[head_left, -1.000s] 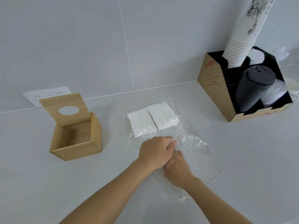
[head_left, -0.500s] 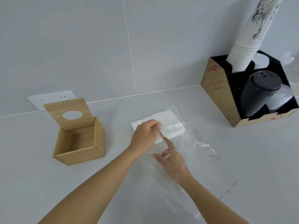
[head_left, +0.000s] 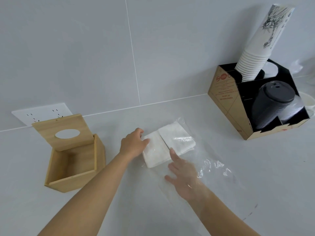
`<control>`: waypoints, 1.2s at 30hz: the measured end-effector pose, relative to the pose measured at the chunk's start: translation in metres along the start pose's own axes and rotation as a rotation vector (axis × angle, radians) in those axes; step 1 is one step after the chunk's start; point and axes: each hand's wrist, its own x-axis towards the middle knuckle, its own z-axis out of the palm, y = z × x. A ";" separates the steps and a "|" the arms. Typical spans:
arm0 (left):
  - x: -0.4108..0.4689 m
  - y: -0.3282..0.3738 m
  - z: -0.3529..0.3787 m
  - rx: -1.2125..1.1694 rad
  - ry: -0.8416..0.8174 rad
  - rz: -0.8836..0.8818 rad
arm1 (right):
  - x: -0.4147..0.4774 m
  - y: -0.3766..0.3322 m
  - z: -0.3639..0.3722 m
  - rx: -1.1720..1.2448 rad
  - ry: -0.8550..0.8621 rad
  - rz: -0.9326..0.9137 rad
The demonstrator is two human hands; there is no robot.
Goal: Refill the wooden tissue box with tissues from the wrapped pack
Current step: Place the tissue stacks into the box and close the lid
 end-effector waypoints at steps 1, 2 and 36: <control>0.002 -0.001 0.001 0.004 -0.013 -0.006 | 0.000 -0.010 0.004 0.078 0.026 0.105; 0.003 -0.003 0.001 0.009 -0.020 -0.009 | 0.002 -0.017 0.007 0.132 0.032 0.190; -0.004 -0.008 -0.005 -0.277 -0.059 -0.027 | 0.044 -0.012 0.052 0.229 0.219 0.145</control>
